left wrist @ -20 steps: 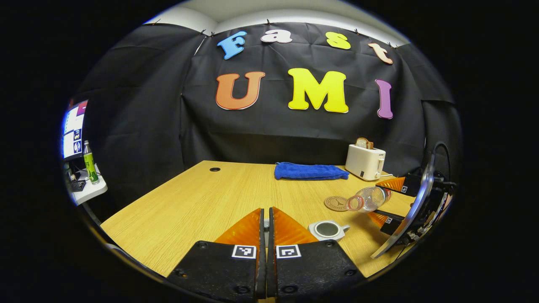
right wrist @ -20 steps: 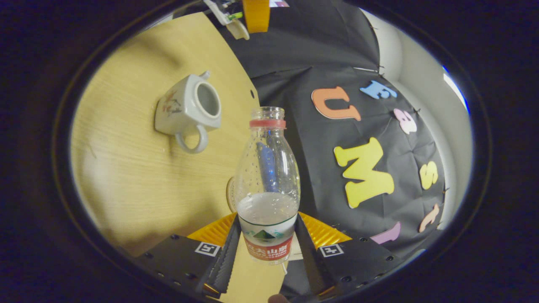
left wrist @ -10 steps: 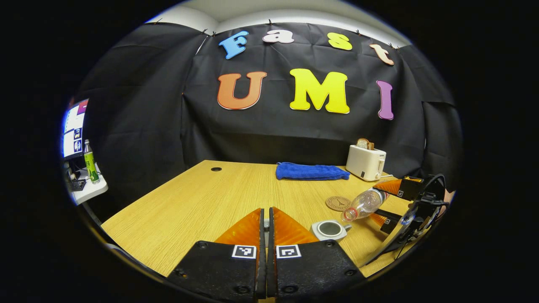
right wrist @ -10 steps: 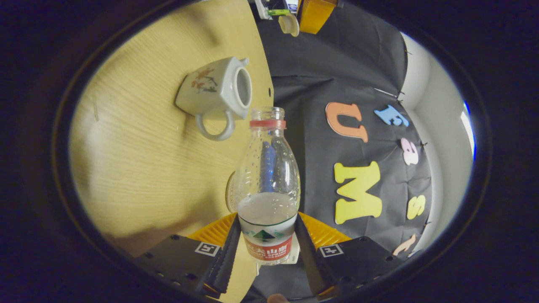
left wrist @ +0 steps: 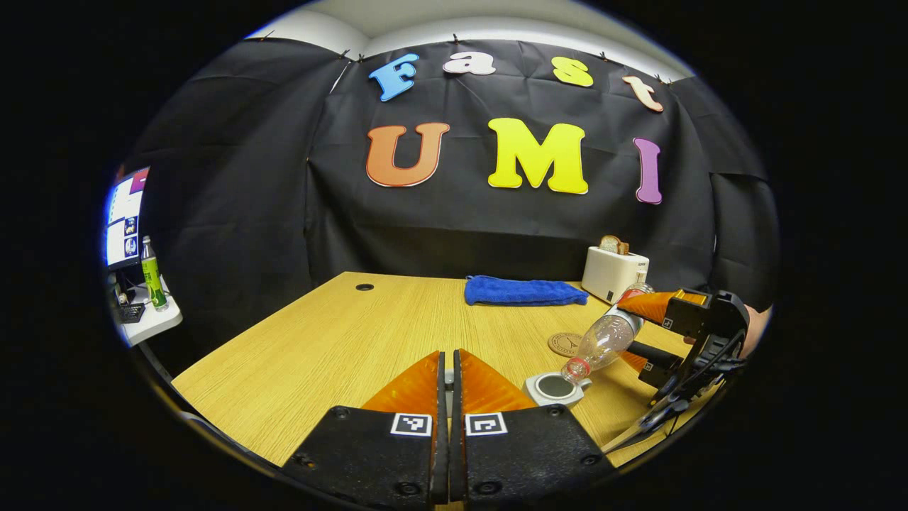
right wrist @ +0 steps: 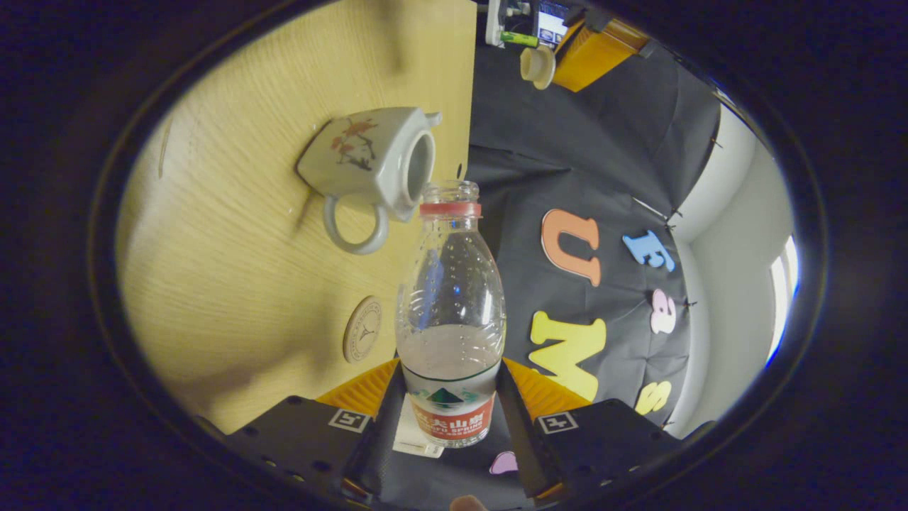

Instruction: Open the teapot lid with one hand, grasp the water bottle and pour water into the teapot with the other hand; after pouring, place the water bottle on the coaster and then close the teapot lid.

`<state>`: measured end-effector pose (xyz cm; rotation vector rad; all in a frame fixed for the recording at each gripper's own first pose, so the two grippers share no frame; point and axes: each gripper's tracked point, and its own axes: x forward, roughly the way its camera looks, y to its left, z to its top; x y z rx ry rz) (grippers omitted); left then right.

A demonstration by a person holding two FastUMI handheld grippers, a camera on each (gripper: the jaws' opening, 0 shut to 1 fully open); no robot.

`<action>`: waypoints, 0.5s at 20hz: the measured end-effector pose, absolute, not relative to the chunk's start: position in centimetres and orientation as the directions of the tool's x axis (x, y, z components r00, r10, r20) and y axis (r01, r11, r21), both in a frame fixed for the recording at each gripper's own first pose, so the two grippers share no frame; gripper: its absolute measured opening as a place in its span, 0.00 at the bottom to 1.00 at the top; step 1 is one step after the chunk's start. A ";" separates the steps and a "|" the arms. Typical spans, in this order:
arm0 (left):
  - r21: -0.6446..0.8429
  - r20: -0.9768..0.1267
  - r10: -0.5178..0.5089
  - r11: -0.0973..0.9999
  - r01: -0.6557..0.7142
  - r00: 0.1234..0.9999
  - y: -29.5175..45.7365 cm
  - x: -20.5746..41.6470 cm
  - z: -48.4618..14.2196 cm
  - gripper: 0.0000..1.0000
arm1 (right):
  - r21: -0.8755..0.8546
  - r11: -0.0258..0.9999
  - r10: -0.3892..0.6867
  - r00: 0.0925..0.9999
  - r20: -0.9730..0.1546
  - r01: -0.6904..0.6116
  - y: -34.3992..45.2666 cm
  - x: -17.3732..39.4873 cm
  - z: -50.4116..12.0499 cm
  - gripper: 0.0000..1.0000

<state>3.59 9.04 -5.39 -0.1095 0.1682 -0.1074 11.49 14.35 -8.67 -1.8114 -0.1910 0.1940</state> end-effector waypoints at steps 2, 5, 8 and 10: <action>-0.115 -0.161 -0.115 0.989 0.097 0.980 9.1 3.6 -5.4 0.04 | -0.963 -0.265 0.241 0.970 -0.026 0.040 14.7 11.7 -8.6 0.71; -0.115 -0.158 -0.116 0.988 0.098 0.981 9.2 3.5 -5.2 0.04 | -0.958 -0.284 0.242 0.970 -0.020 0.051 14.9 11.8 -8.3 0.70; -0.115 -0.156 -0.117 0.988 0.100 0.981 9.2 3.5 -5.1 0.04 | -0.946 -0.315 0.243 0.970 -0.005 0.074 14.9 12.2 -7.6 0.70; -0.115 -0.156 -0.118 0.988 0.100 0.981 9.2 3.4 -5.0 0.04 | -0.933 -0.347 0.245 0.969 0.007 0.094 15.0 12.3 -7.0 0.70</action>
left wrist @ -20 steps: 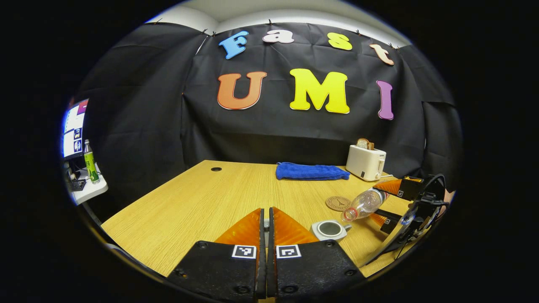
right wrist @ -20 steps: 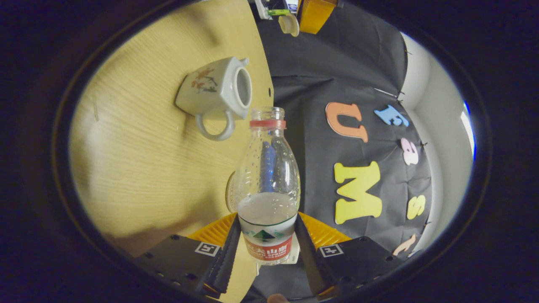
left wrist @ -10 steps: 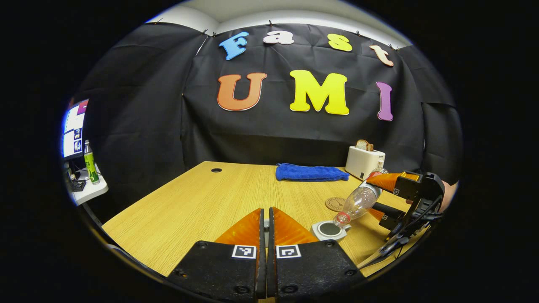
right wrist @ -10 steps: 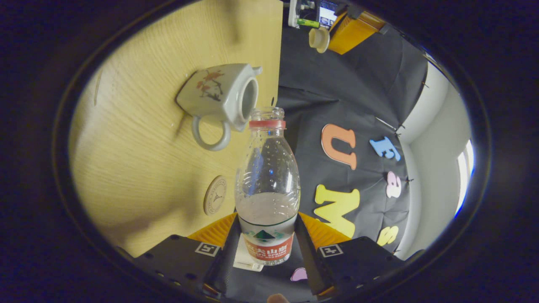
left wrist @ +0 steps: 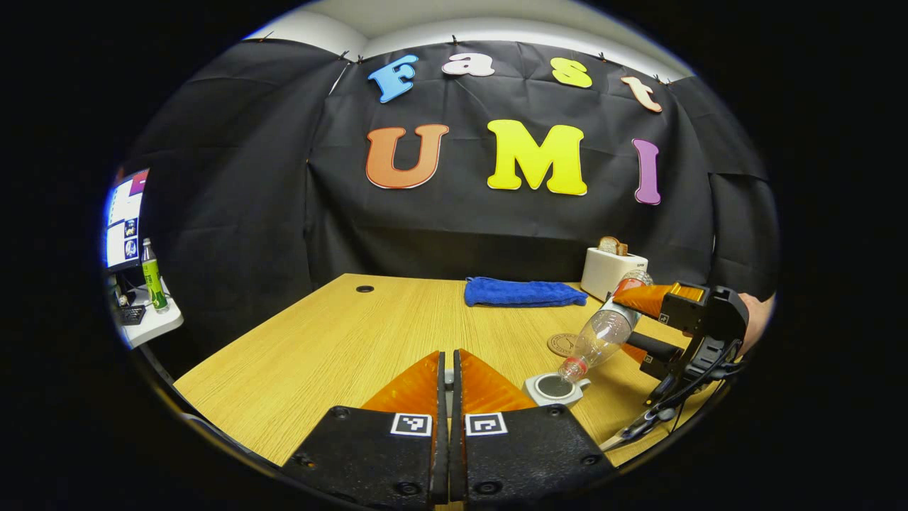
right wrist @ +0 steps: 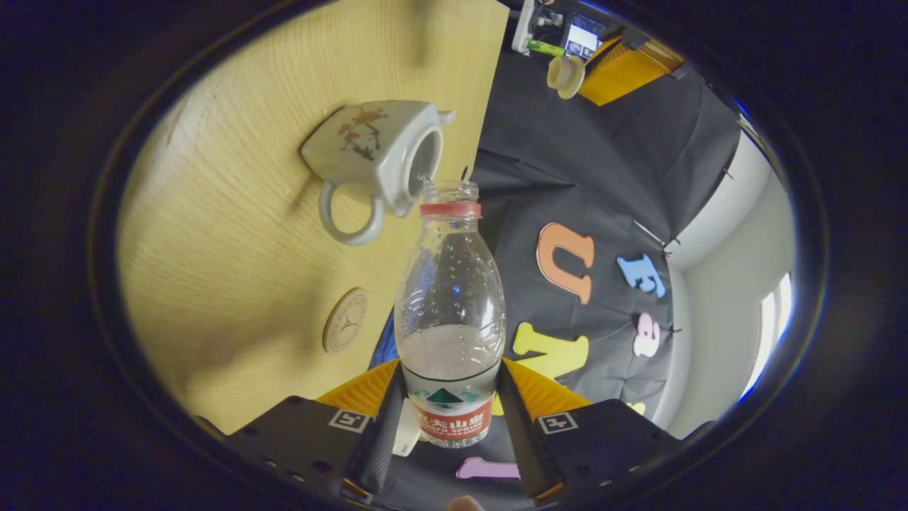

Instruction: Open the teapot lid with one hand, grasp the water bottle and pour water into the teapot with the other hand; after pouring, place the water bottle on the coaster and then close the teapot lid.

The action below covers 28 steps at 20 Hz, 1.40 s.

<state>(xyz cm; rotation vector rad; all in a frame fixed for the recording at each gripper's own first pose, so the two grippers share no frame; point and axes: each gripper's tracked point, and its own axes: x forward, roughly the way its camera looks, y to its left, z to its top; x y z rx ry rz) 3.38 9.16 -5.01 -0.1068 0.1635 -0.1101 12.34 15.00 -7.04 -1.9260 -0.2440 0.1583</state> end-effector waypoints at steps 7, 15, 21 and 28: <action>-0.114 -0.152 -0.125 0.988 0.108 0.980 9.0 3.3 -4.8 0.04 | -0.880 -0.438 0.297 0.953 0.054 0.186 16.4 11.9 -4.9 0.70; -0.113 -0.142 -0.123 0.988 0.107 0.982 9.2 3.0 -4.3 0.04 | -0.797 -0.533 0.352 0.931 0.097 0.284 17.8 11.9 -3.0 0.70; -0.111 -0.137 -0.122 0.988 0.107 0.983 9.4 2.9 -4.1 0.04 | -0.798 -0.533 0.348 0.933 0.098 0.282 17.8 12.0 -3.1 0.71; -0.107 -0.134 -0.117 0.989 0.103 0.984 9.5 2.8 -4.0 0.04 | -0.918 -0.379 0.265 0.964 0.017 0.120 16.5 12.5 -5.7 0.70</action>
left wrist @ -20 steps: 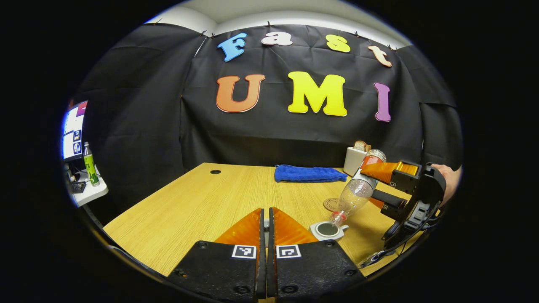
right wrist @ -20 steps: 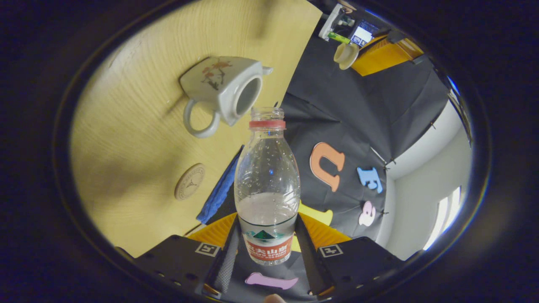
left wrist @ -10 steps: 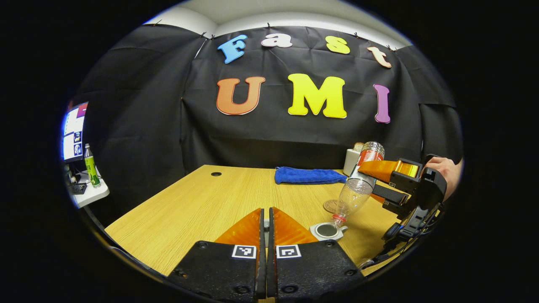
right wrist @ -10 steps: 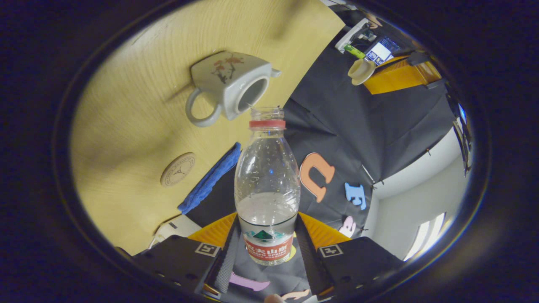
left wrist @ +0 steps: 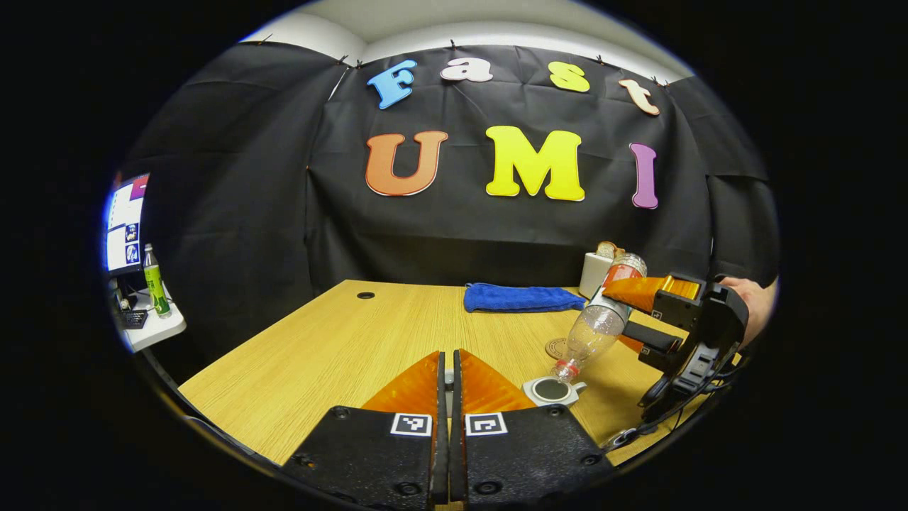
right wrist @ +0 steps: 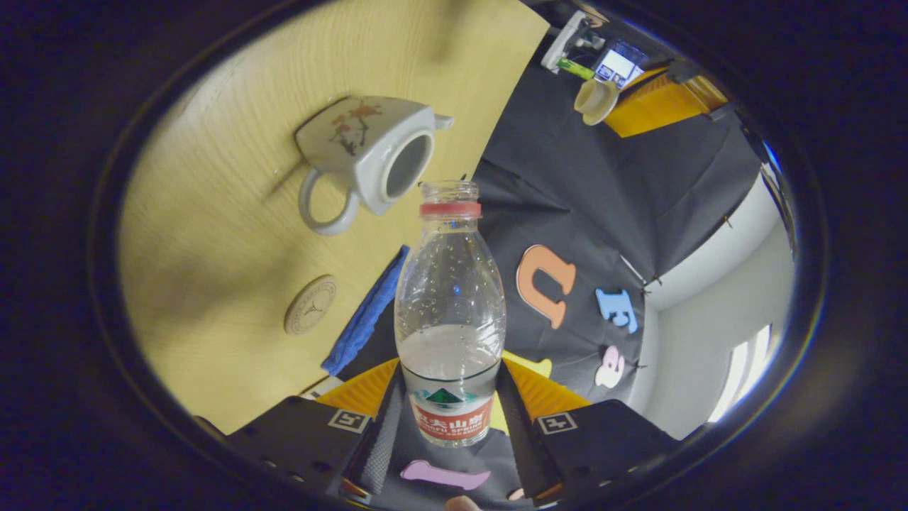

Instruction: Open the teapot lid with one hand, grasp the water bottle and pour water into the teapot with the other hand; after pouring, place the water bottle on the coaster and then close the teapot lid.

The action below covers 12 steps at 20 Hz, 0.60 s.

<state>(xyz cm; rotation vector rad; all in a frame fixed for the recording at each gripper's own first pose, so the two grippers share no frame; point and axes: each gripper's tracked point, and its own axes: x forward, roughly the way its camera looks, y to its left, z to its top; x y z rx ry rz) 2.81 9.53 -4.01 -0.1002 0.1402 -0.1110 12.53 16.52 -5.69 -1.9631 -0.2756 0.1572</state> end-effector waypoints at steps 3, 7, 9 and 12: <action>-0.102 -0.135 -0.114 0.990 0.100 0.984 9.5 2.8 -3.9 0.04 | -0.982 -0.168 0.193 0.975 -0.113 -0.081 15.2 12.5 -8.7 0.72; -0.102 -0.132 -0.125 0.988 0.112 0.983 8.8 2.8 -3.8 0.04 | -0.960 0.139 0.166 0.961 -0.220 -0.244 14.4 11.1 -10.0 0.70; -0.102 -0.137 -0.132 0.988 0.118 0.982 8.3 3.0 -4.1 0.04 | -0.882 0.329 0.183 0.939 -0.290 -0.336 14.8 10.3 -10.9 0.72; -0.097 -0.137 -0.148 0.986 0.136 0.979 7.2 3.0 -4.1 0.04 | -0.717 0.573 0.248 0.918 -0.311 -0.398 16.0 9.2 -9.5 0.72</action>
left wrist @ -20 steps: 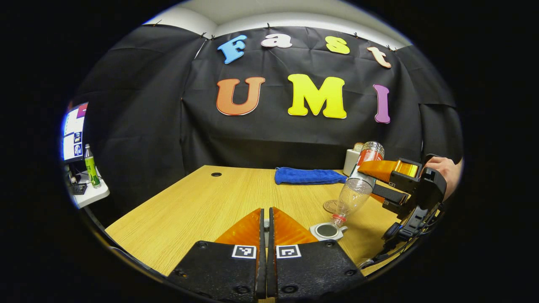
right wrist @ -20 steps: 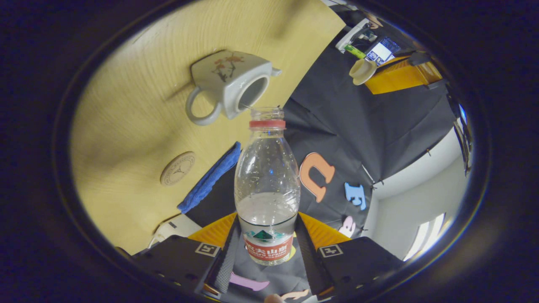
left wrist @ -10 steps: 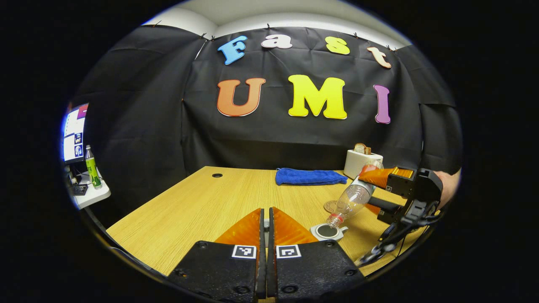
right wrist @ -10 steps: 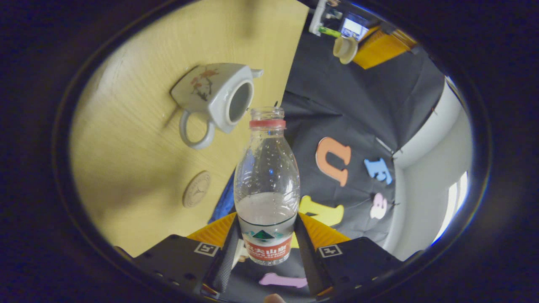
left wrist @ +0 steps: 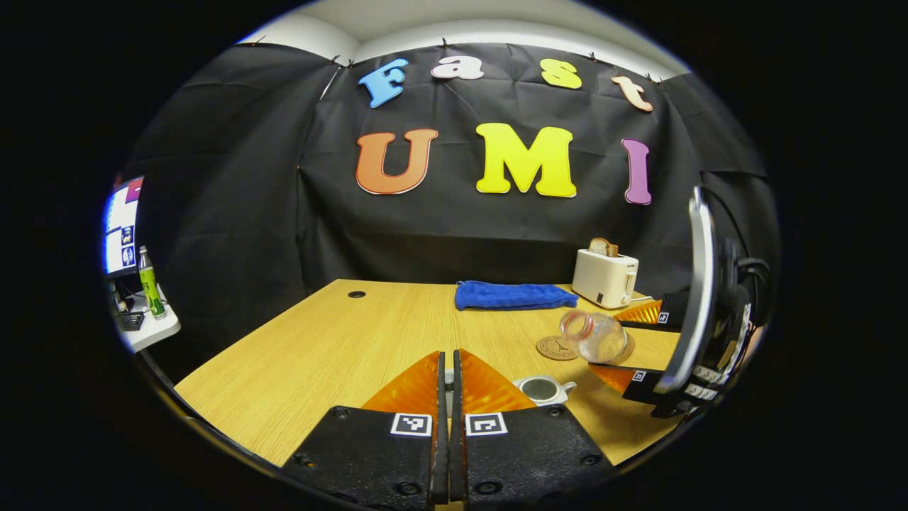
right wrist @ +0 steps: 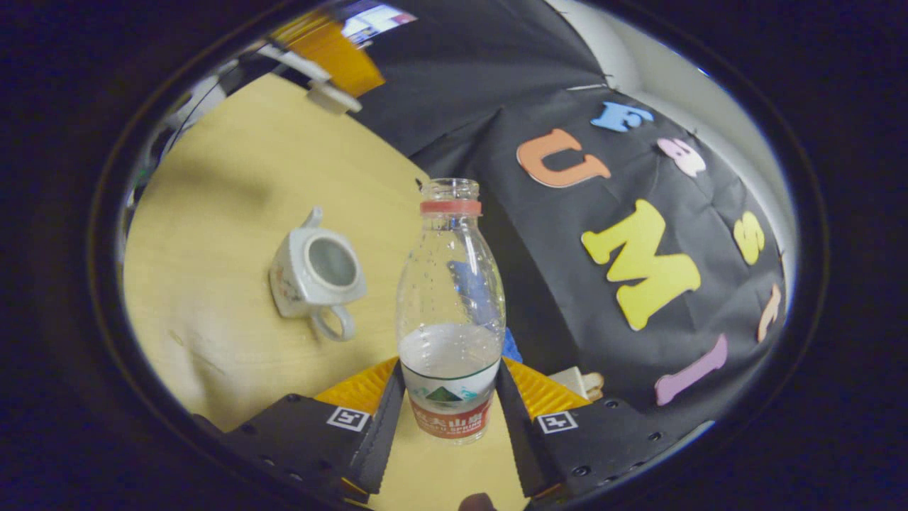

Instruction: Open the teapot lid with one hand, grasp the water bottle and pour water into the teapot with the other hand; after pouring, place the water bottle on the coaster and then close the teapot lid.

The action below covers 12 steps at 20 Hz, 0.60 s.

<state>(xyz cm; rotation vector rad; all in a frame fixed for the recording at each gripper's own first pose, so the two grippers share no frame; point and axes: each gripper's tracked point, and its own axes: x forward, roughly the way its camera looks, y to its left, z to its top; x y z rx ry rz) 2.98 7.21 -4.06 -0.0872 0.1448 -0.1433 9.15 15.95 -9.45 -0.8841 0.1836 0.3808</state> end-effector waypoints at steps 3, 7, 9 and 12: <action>-0.101 -0.132 -0.158 0.984 0.146 0.979 6.3 2.9 -3.8 0.04 | -0.506 0.751 0.307 0.903 -0.300 -0.424 16.5 8.5 -7.7 0.72; -0.090 -0.126 -0.196 0.979 0.185 0.973 4.3 2.7 -3.7 0.04 | -0.278 0.873 0.342 0.909 -0.238 -0.401 16.0 10.0 -4.6 0.70; -0.088 -0.123 -0.206 0.977 0.196 0.971 3.9 2.8 -3.6 0.03 | -0.176 0.906 0.350 0.915 -0.201 -0.385 15.5 11.8 -3.4 0.70; -0.098 -0.124 -0.200 0.977 0.189 0.972 4.3 2.9 -3.7 0.04 | -0.042 0.932 0.350 0.923 -0.160 -0.360 14.7 15.3 -2.5 0.71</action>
